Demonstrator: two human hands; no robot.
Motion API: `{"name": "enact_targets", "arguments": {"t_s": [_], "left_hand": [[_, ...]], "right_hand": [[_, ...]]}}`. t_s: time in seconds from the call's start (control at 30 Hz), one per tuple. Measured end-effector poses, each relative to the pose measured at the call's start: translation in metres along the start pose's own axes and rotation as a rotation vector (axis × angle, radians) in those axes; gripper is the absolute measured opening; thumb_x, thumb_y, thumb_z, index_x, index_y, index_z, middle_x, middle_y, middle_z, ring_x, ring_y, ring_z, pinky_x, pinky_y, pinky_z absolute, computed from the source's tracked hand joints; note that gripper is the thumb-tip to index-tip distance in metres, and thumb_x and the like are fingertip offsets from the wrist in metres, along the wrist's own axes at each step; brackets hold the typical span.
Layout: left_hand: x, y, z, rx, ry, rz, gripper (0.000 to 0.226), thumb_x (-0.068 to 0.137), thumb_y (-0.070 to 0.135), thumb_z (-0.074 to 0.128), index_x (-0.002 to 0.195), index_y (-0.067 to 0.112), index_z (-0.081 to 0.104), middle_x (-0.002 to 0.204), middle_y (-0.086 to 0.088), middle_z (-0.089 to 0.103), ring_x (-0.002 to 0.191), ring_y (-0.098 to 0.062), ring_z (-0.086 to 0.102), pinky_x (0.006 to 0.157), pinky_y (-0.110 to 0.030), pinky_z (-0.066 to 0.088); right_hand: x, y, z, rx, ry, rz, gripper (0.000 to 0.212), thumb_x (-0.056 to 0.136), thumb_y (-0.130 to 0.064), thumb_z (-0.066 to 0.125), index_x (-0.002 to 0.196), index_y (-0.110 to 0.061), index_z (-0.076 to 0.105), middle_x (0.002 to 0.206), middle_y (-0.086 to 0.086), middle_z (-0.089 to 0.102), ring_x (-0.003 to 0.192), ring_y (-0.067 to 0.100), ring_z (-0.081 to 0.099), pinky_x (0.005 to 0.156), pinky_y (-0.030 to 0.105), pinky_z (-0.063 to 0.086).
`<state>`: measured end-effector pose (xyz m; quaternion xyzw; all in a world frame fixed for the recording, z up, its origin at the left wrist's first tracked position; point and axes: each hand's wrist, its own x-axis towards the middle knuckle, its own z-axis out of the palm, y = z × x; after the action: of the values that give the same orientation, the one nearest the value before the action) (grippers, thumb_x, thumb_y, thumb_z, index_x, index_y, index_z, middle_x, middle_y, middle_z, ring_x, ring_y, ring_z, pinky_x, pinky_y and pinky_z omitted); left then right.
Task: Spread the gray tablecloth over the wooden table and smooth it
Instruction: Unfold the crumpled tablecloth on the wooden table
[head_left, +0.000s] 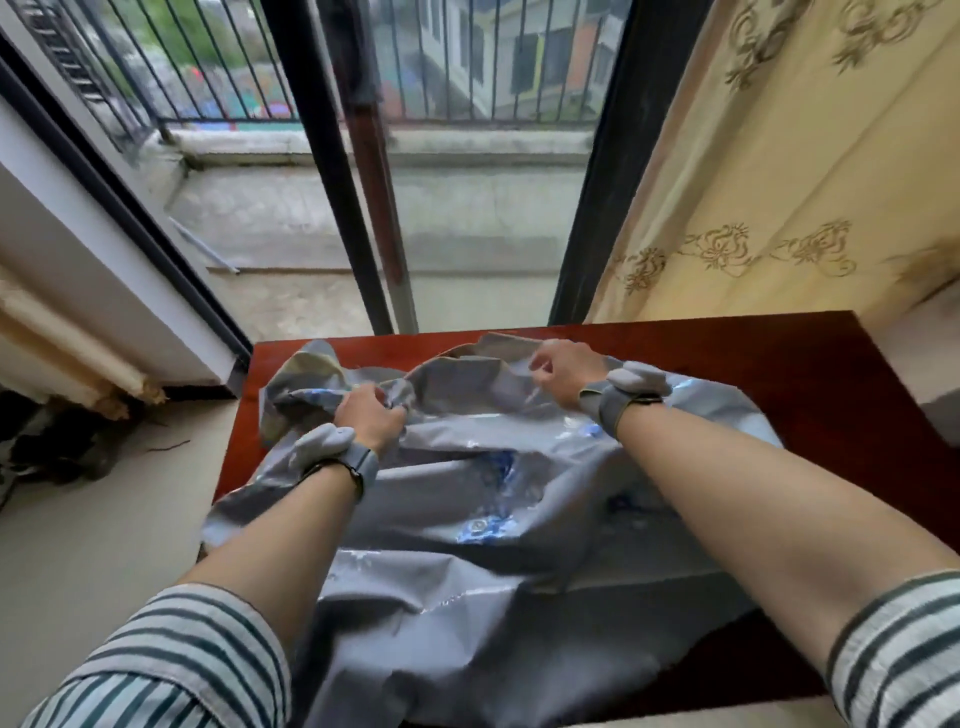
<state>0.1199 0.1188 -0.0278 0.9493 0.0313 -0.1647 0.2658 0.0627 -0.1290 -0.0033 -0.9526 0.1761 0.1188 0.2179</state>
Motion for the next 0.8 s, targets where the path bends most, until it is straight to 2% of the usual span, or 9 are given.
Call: {"name": "enact_targets", "arguments": {"t_s": [0.07, 0.17, 0.23, 0.33, 0.5, 0.6, 0.67, 0.73, 0.8], "left_hand": [[-0.020, 0.026, 0.023, -0.013, -0.019, 0.054, 0.030, 0.082, 0.022, 0.063, 0.110, 0.010, 0.065, 0.114, -0.014, 0.067, 0.110, -0.034, 0.060, 0.092, -0.035, 0.045], [-0.057, 0.065, 0.063, -0.019, -0.058, 0.141, 0.036, 0.083, 0.023, 0.064, 0.117, 0.011, 0.061, 0.119, -0.013, 0.066, 0.112, -0.031, 0.058, 0.095, -0.034, 0.044], [-0.085, 0.089, 0.090, -0.016, -0.076, 0.184, 0.036, 0.082, 0.024, 0.064, 0.117, 0.011, 0.061, 0.117, -0.013, 0.066, 0.110, -0.031, 0.060, 0.093, -0.034, 0.045], [-0.117, 0.115, 0.119, -0.010, -0.086, 0.233, 0.035, 0.082, 0.024, 0.064, 0.115, 0.011, 0.062, 0.116, -0.013, 0.067, 0.107, -0.031, 0.061, 0.090, -0.034, 0.046], [-0.153, 0.155, 0.156, 0.016, -0.095, 0.361, 0.038, 0.084, 0.033, 0.066, 0.115, 0.011, 0.063, 0.121, -0.016, 0.061, 0.111, -0.031, 0.058, 0.096, -0.036, 0.045], [-0.166, 0.179, 0.171, 0.012, -0.125, 0.471, 0.047, 0.084, 0.043, 0.065, 0.122, 0.016, 0.060, 0.127, -0.013, 0.057, 0.116, -0.030, 0.053, 0.100, -0.038, 0.043], [-0.172, 0.189, 0.177, 0.029, -0.175, 0.554, 0.059, 0.080, 0.048, 0.068, 0.131, 0.022, 0.054, 0.131, -0.008, 0.055, 0.119, -0.027, 0.052, 0.101, -0.038, 0.042], [-0.175, 0.198, 0.186, 0.046, -0.290, 0.598, 0.072, 0.074, 0.046, 0.074, 0.137, 0.026, 0.046, 0.125, -0.003, 0.058, 0.111, -0.023, 0.056, 0.099, -0.038, 0.045], [-0.175, 0.199, 0.197, 0.030, -0.406, 0.566, 0.072, 0.072, 0.034, 0.078, 0.137, 0.025, 0.047, 0.107, -0.002, 0.068, 0.095, -0.019, 0.063, 0.090, -0.034, 0.051]], "right_hand": [[-0.023, 0.039, -0.015, 0.003, 0.037, 0.072, 0.024, 0.087, -0.025, 0.054, 0.103, -0.024, 0.071, 0.109, 0.004, 0.071, 0.095, 0.026, 0.065, 0.085, 0.037, 0.053], [-0.061, 0.104, -0.031, 0.063, 0.125, 0.177, 0.022, 0.087, -0.026, 0.055, 0.101, -0.024, 0.072, 0.108, 0.003, 0.072, 0.095, 0.025, 0.065, 0.081, 0.032, 0.051], [-0.088, 0.143, -0.039, 0.085, 0.176, 0.229, 0.021, 0.086, -0.029, 0.055, 0.098, -0.026, 0.071, 0.104, 0.001, 0.073, 0.089, 0.023, 0.065, 0.077, 0.031, 0.051], [-0.117, 0.185, -0.049, 0.109, 0.216, 0.289, 0.019, 0.084, -0.028, 0.055, 0.095, -0.026, 0.071, 0.103, 0.002, 0.073, 0.089, 0.027, 0.066, 0.079, 0.034, 0.055], [-0.153, 0.238, -0.053, 0.174, 0.303, 0.384, 0.019, 0.086, -0.023, 0.055, 0.096, -0.022, 0.072, 0.106, 0.007, 0.072, 0.095, 0.032, 0.065, 0.071, 0.029, 0.046], [-0.165, 0.261, -0.049, 0.230, 0.343, 0.483, 0.025, 0.089, -0.019, 0.054, 0.108, -0.020, 0.069, 0.118, 0.011, 0.068, 0.107, 0.033, 0.062, 0.082, 0.032, 0.047], [-0.170, 0.274, -0.041, 0.246, 0.309, 0.566, 0.032, 0.090, -0.019, 0.053, 0.120, -0.018, 0.065, 0.126, 0.013, 0.063, 0.114, 0.034, 0.059, 0.091, 0.032, 0.046], [-0.174, 0.289, -0.030, 0.276, 0.243, 0.655, 0.037, 0.091, -0.021, 0.055, 0.128, -0.016, 0.059, 0.132, 0.014, 0.059, 0.119, 0.034, 0.056, 0.094, 0.032, 0.044], [-0.176, 0.301, -0.015, 0.305, 0.142, 0.716, 0.047, 0.089, -0.026, 0.061, 0.133, -0.012, 0.052, 0.135, 0.017, 0.056, 0.122, 0.035, 0.053, 0.096, 0.034, 0.043]]}}
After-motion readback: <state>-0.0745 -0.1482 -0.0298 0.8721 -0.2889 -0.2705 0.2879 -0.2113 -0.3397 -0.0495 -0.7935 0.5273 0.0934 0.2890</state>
